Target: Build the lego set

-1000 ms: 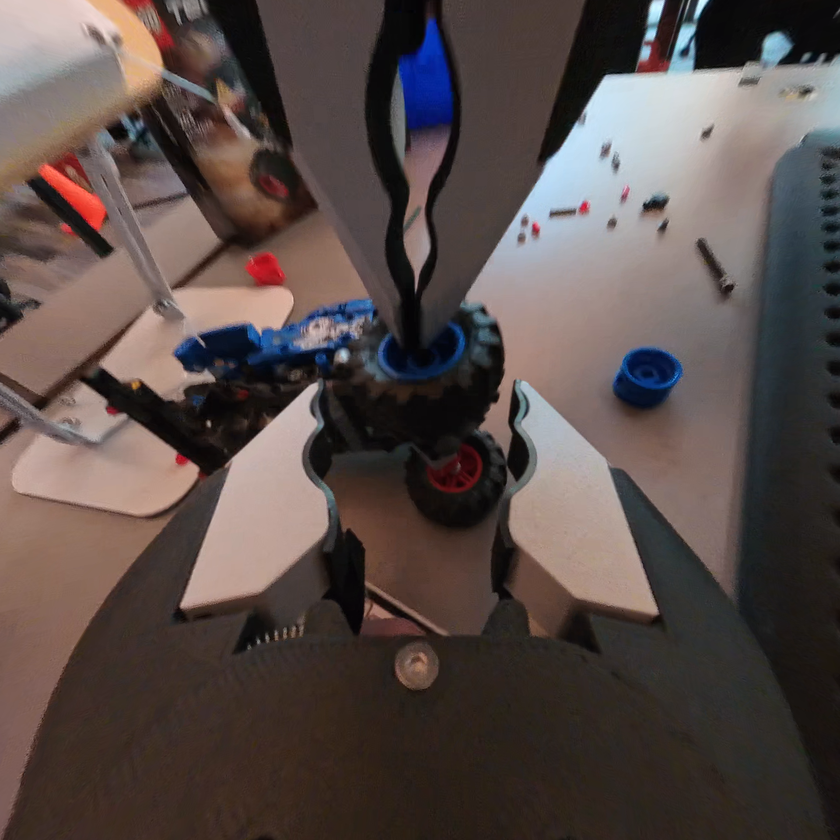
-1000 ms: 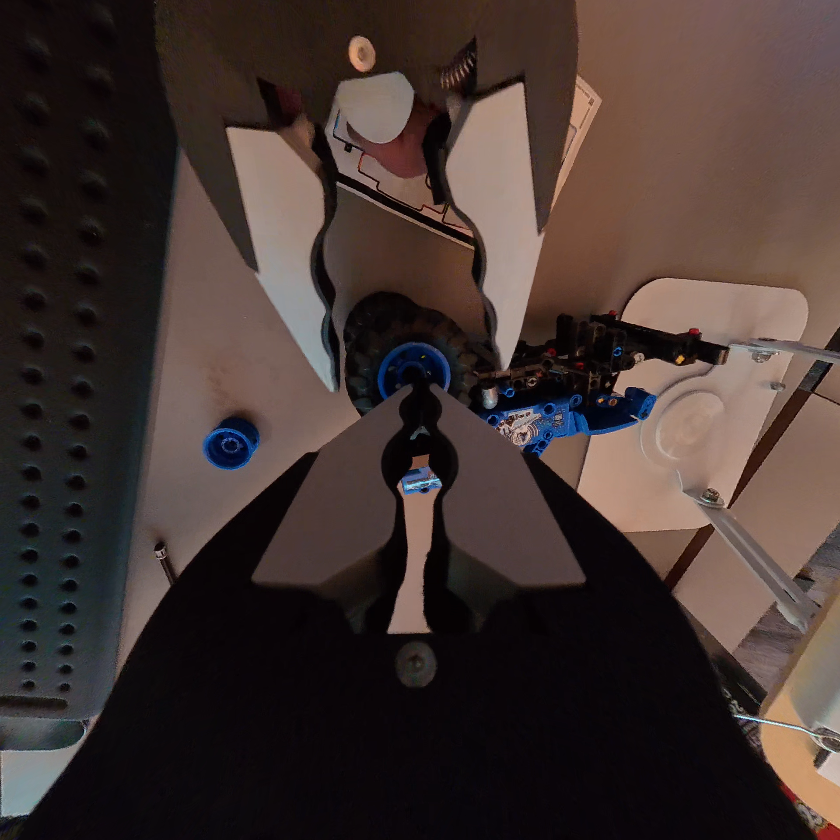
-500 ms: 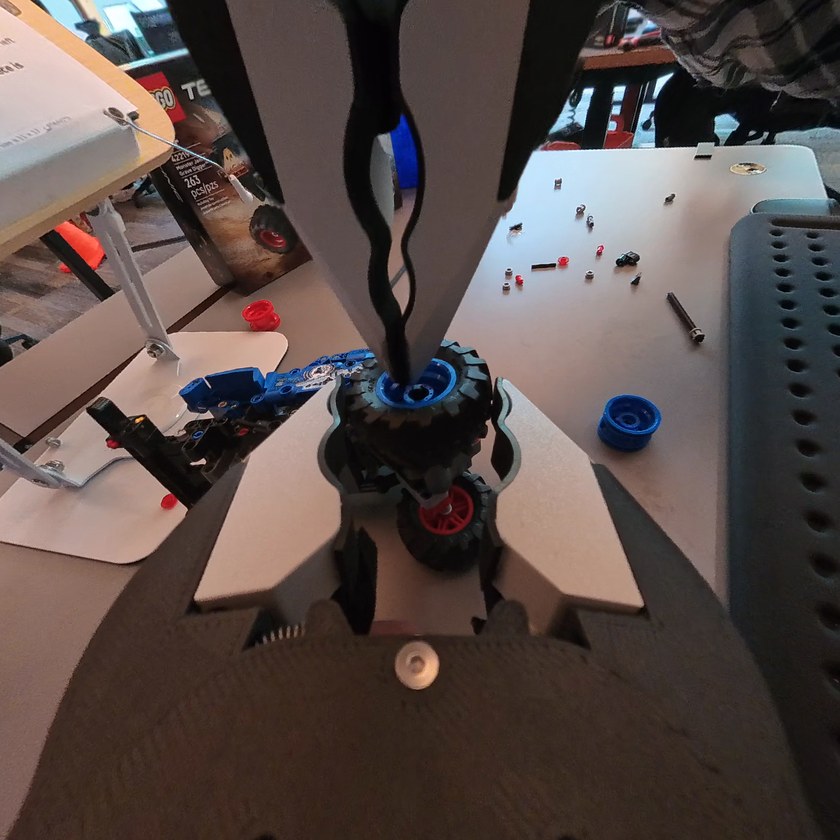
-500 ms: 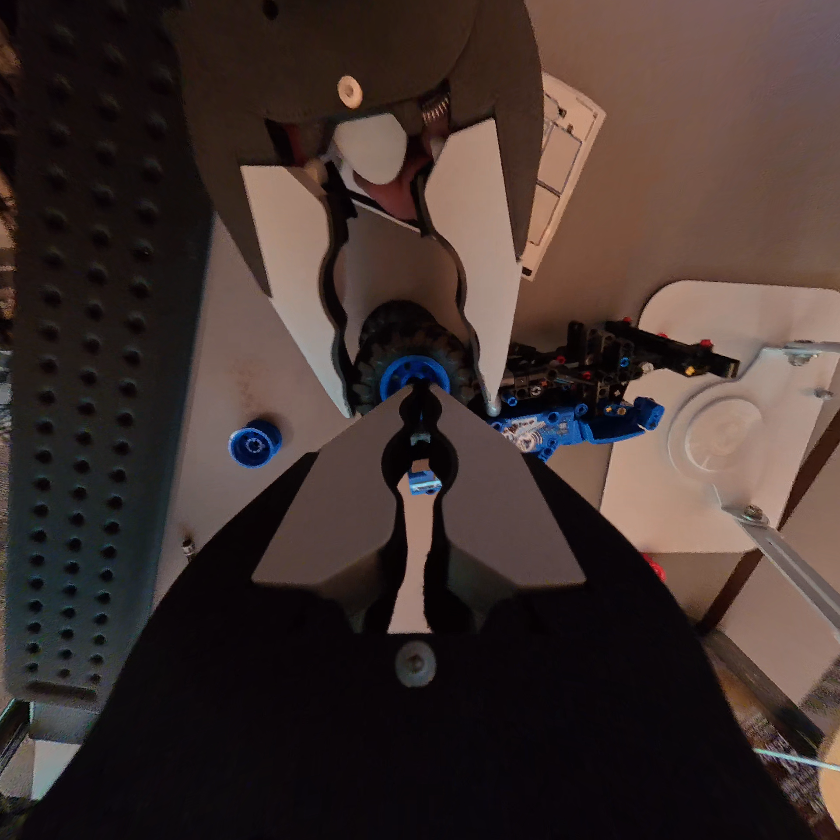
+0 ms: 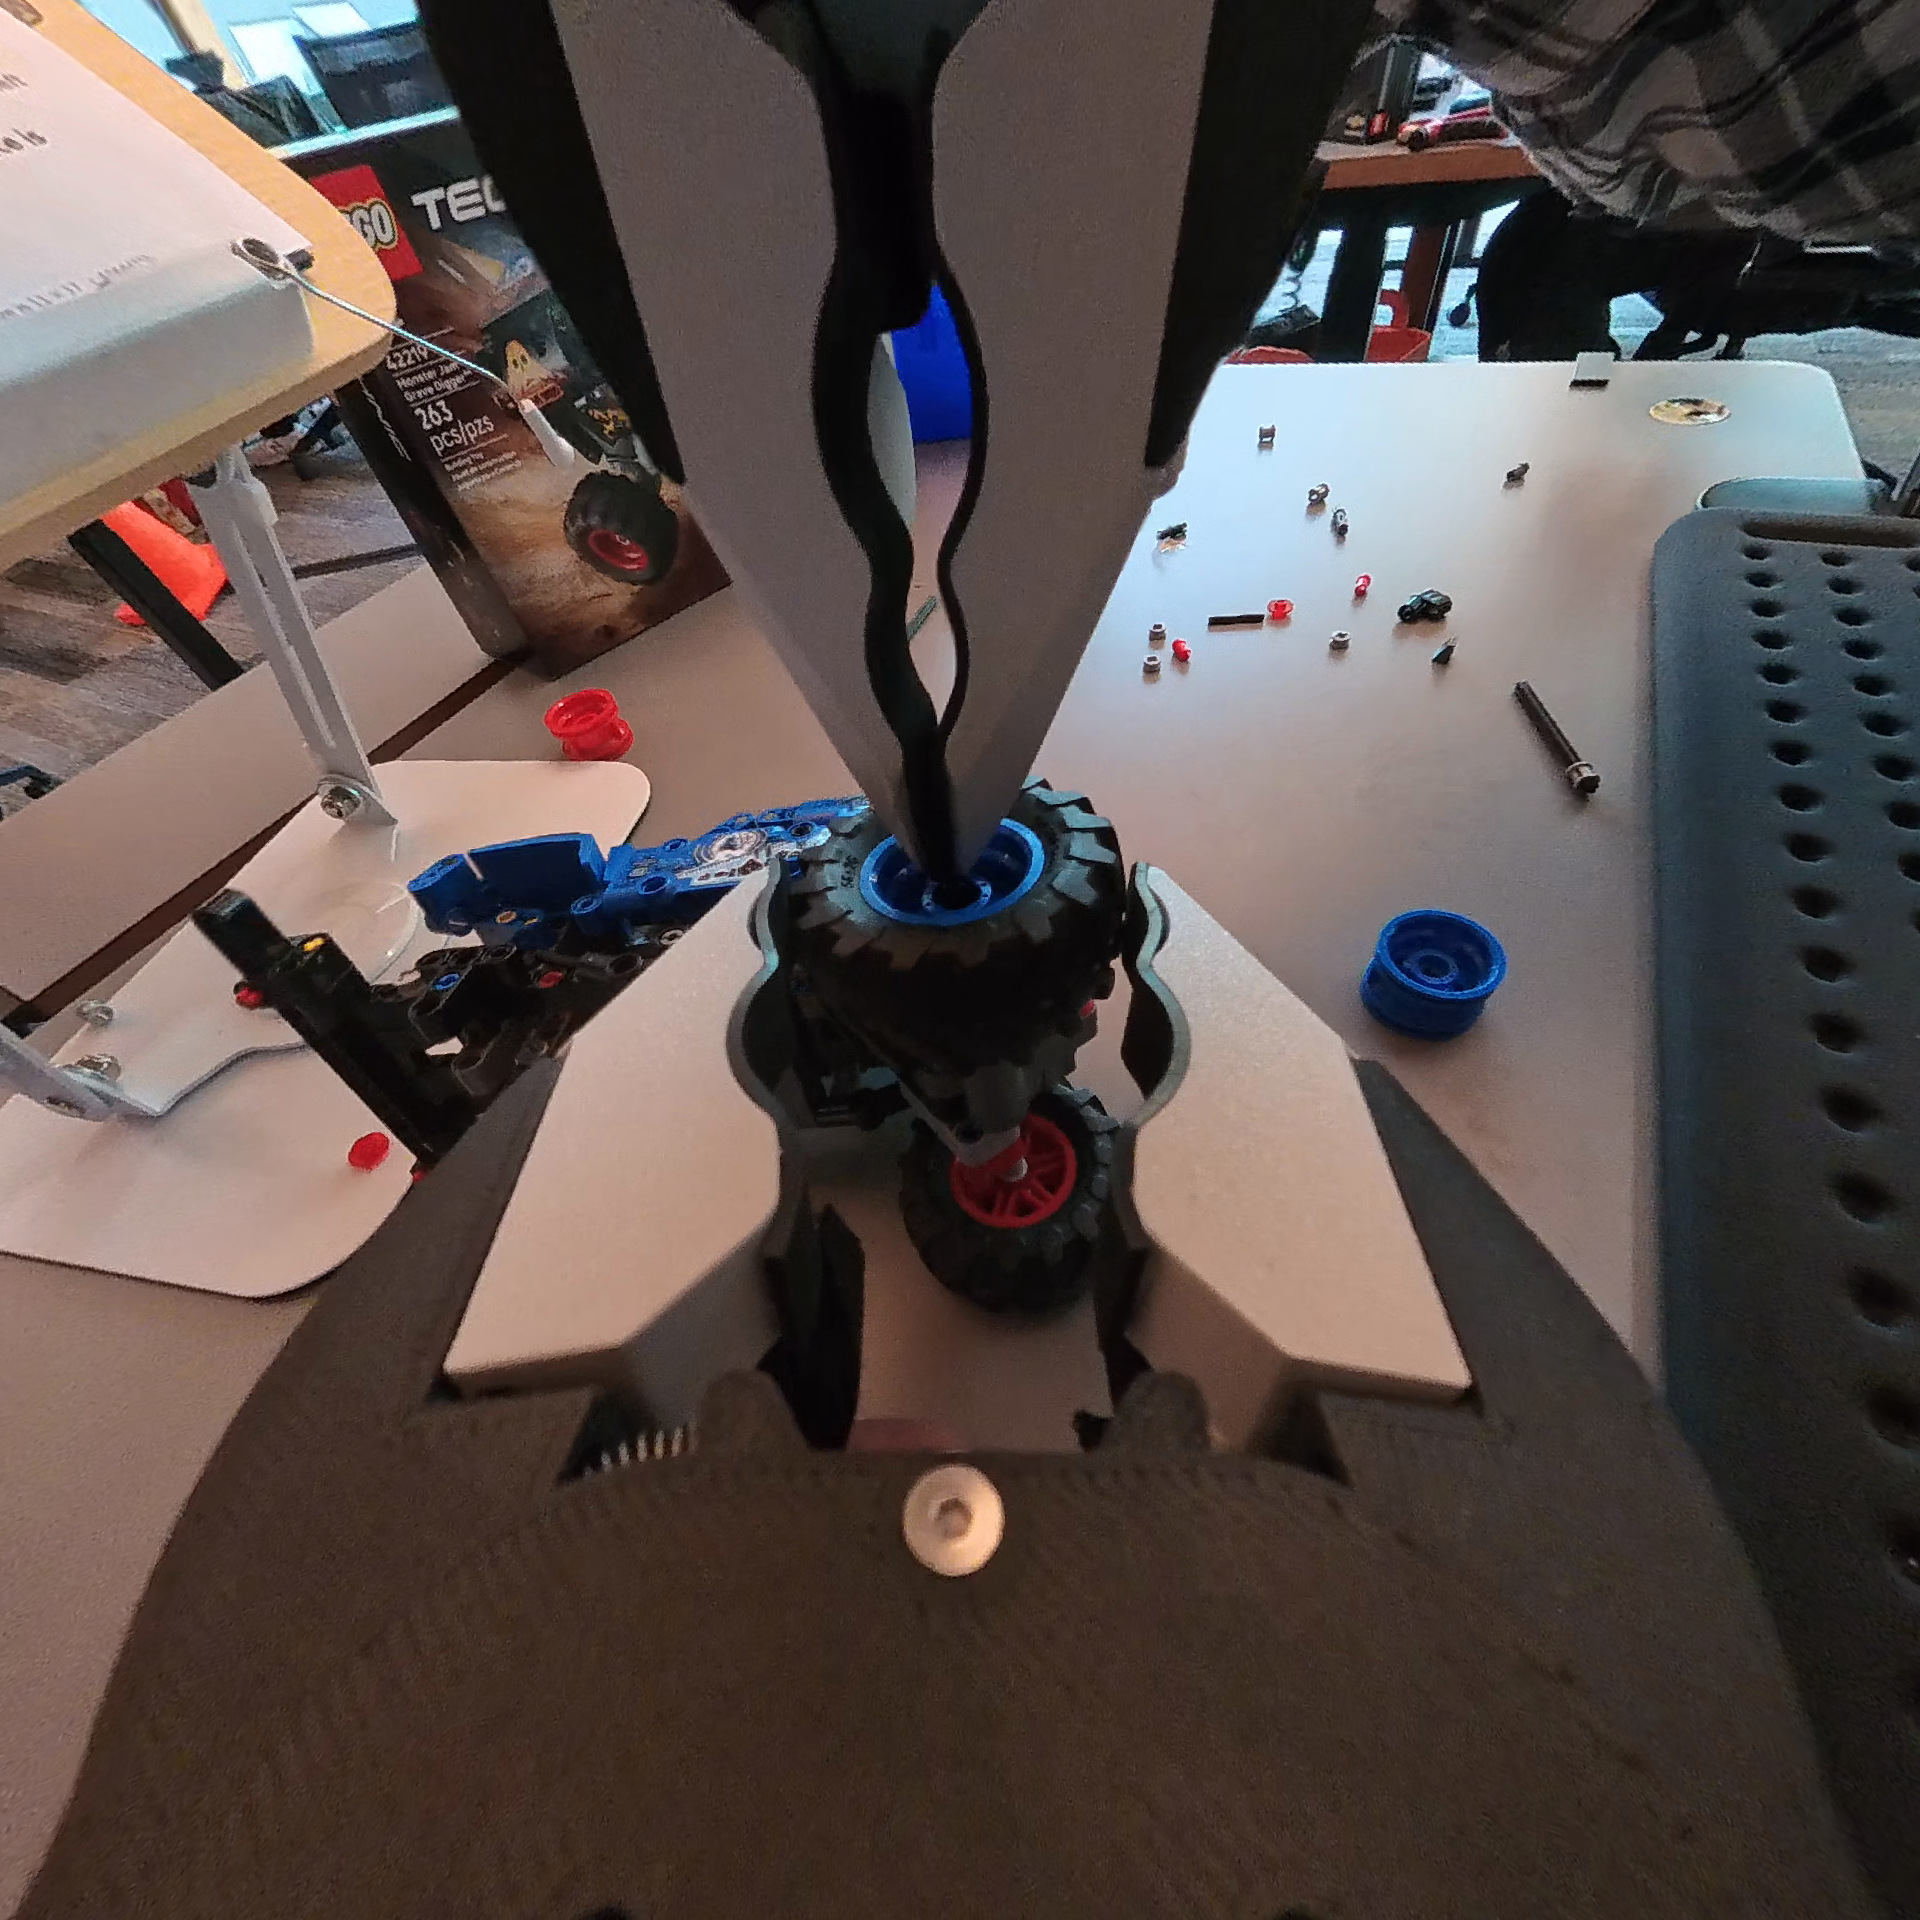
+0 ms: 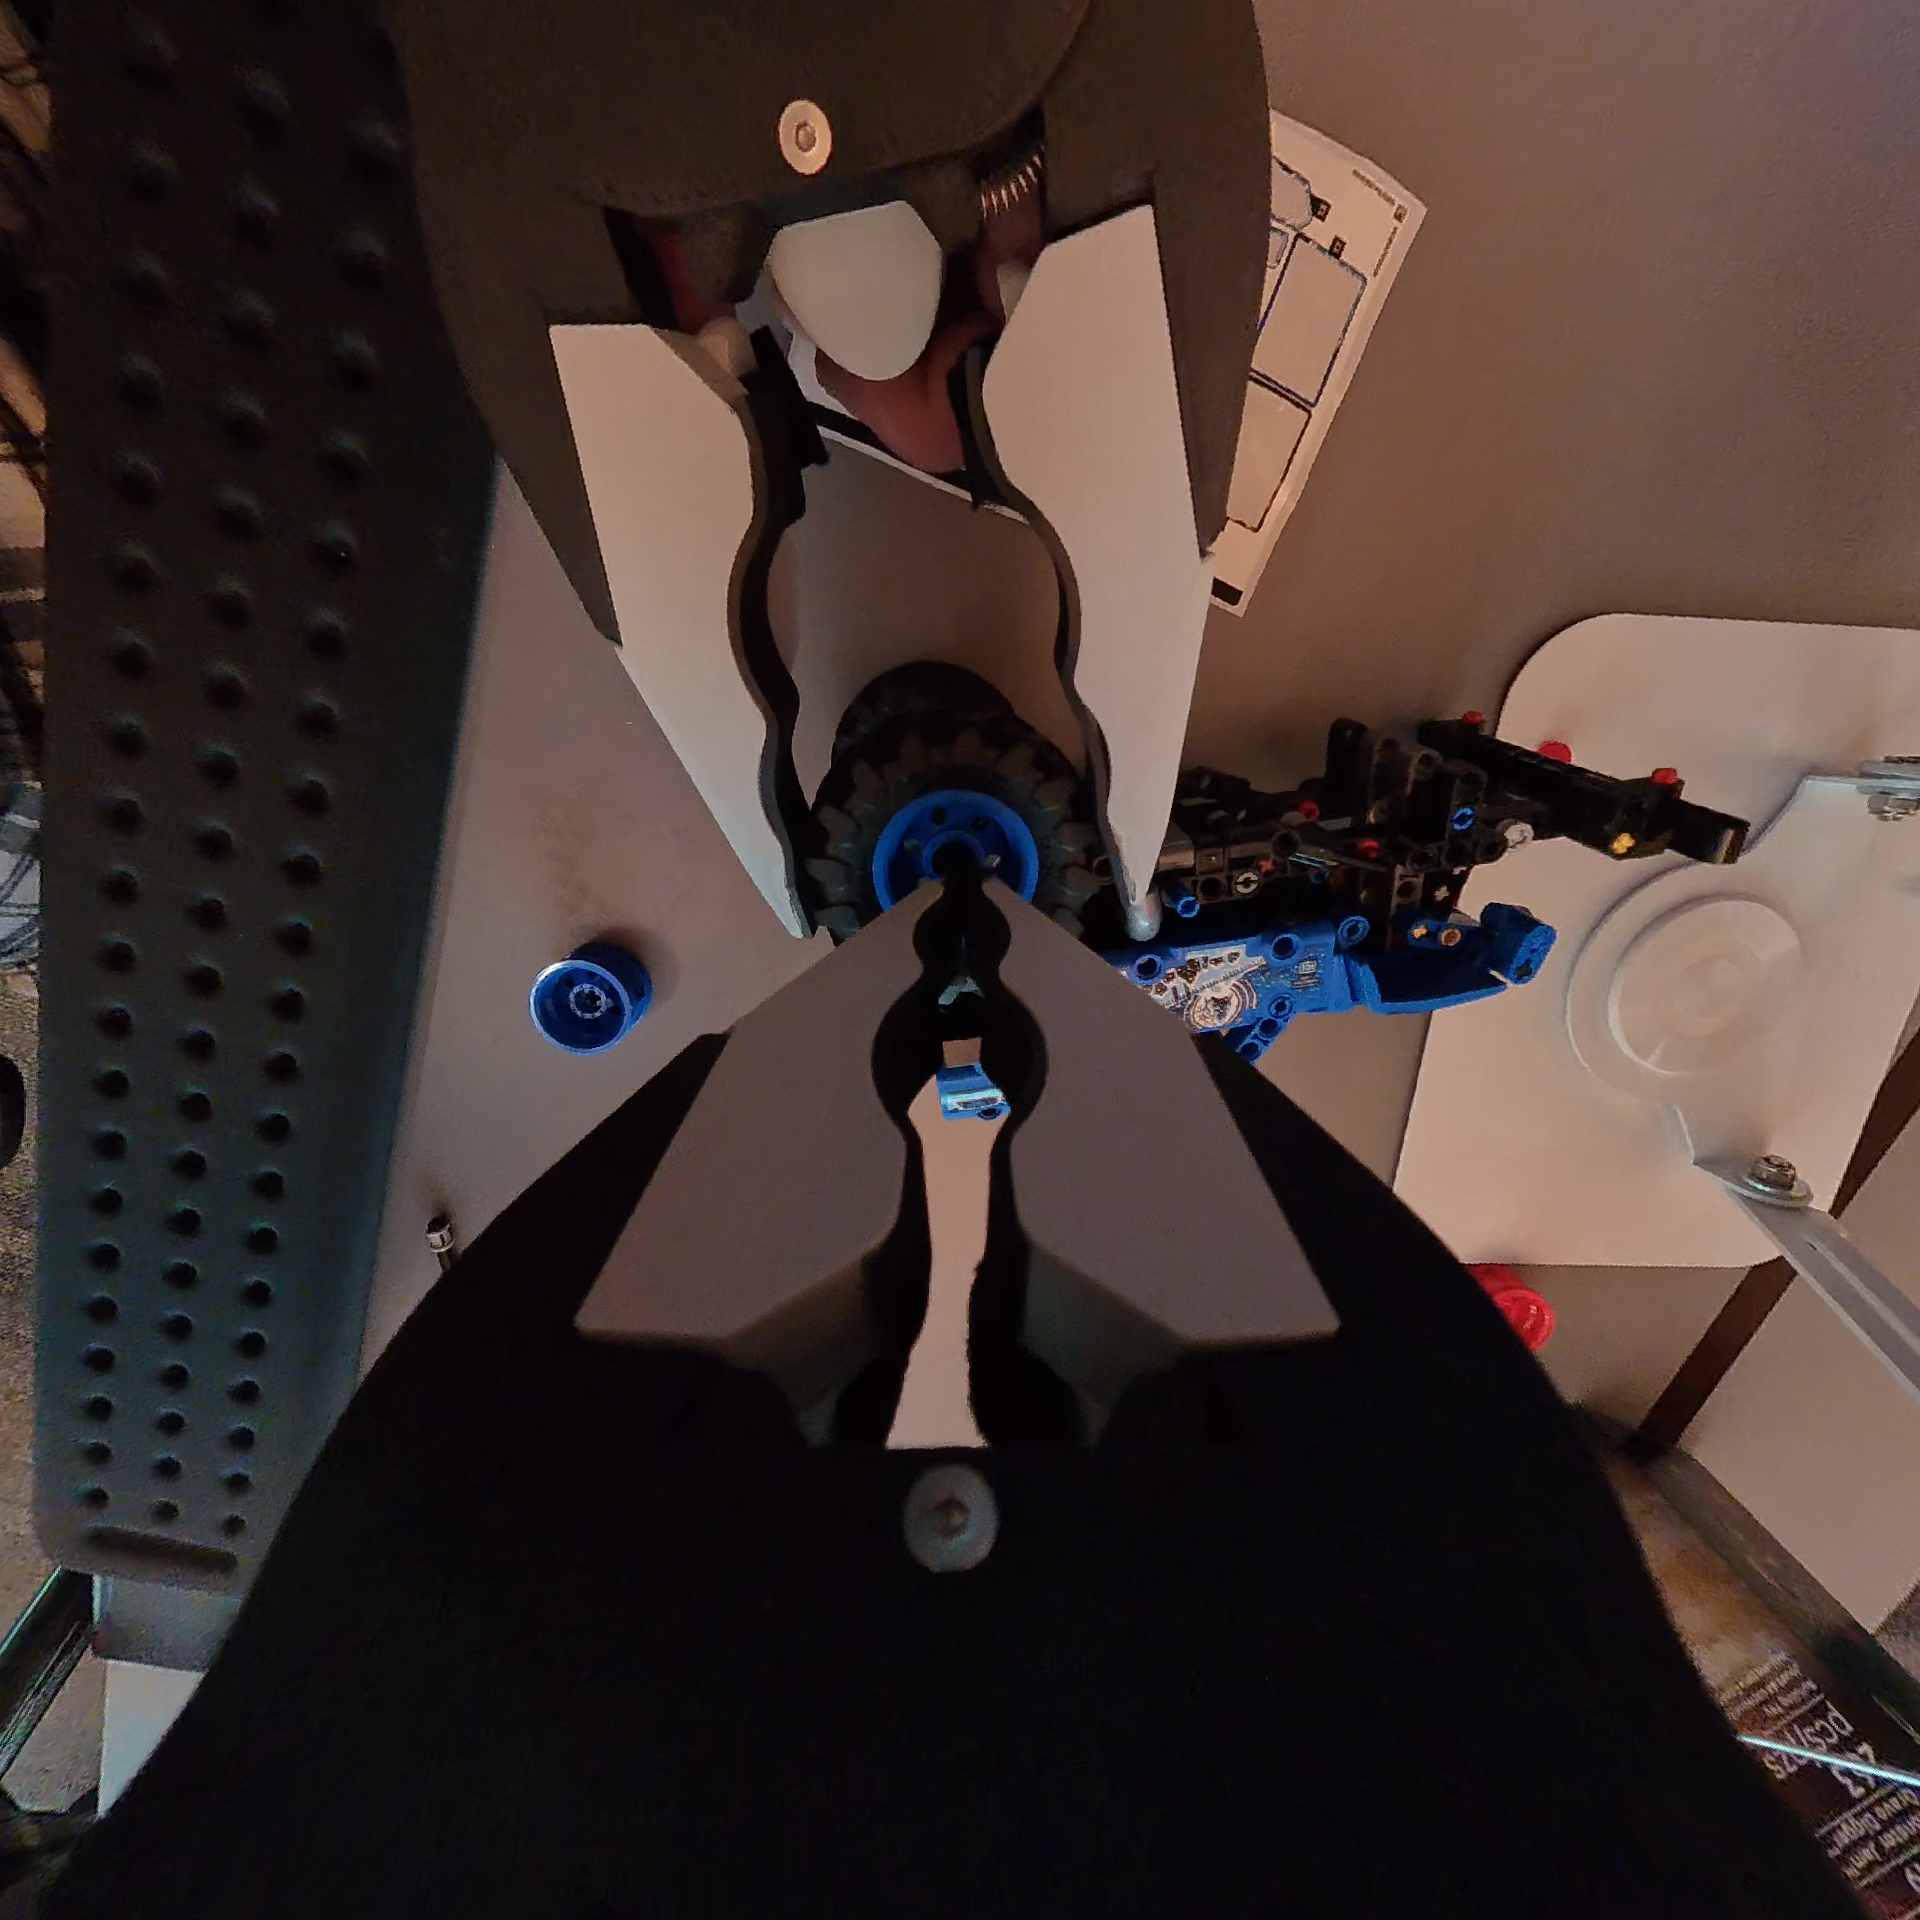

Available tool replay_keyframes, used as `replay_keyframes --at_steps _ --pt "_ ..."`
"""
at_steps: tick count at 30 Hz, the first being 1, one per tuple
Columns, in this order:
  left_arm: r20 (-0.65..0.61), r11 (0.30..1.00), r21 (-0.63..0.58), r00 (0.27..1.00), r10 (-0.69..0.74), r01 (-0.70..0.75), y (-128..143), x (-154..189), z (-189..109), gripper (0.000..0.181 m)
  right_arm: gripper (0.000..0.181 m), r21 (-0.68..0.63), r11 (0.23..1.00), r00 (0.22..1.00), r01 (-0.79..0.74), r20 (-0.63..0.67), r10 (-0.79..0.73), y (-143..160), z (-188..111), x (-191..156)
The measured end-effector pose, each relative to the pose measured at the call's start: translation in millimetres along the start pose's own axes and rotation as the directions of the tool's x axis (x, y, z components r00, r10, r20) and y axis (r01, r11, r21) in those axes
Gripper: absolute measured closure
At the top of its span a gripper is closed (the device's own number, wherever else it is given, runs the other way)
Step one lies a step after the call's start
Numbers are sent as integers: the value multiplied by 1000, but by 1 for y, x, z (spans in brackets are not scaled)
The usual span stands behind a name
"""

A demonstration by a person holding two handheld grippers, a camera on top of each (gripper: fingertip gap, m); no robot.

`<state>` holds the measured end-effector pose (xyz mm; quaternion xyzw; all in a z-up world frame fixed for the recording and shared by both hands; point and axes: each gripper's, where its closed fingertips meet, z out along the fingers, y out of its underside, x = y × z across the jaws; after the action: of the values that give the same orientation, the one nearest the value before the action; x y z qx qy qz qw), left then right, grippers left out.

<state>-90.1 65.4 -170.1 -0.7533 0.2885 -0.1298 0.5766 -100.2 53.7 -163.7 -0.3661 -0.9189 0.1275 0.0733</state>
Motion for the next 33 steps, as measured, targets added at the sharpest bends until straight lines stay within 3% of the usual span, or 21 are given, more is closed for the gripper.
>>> replay_keyframes --at_steps 5,12,17,33 --pt "-1 1000 2 1000 1 -1 0 0 1 118 181 37 999 1000 -4 1 4 -5 -5 0" --pt "3 1000 0 1000 3 -3 1 0 1 118 181 -27 1000 1000 7 -13 -7 2 2 3" --pt "-1 1000 2 1000 4 -4 1 1 1 118 181 36 999 1000 -4 6 4 -5 -4 0" --pt "6 1000 -6 1000 10 -10 3 1 1 119 181 -29 999 1000 17 15 -17 -3 1 -2"
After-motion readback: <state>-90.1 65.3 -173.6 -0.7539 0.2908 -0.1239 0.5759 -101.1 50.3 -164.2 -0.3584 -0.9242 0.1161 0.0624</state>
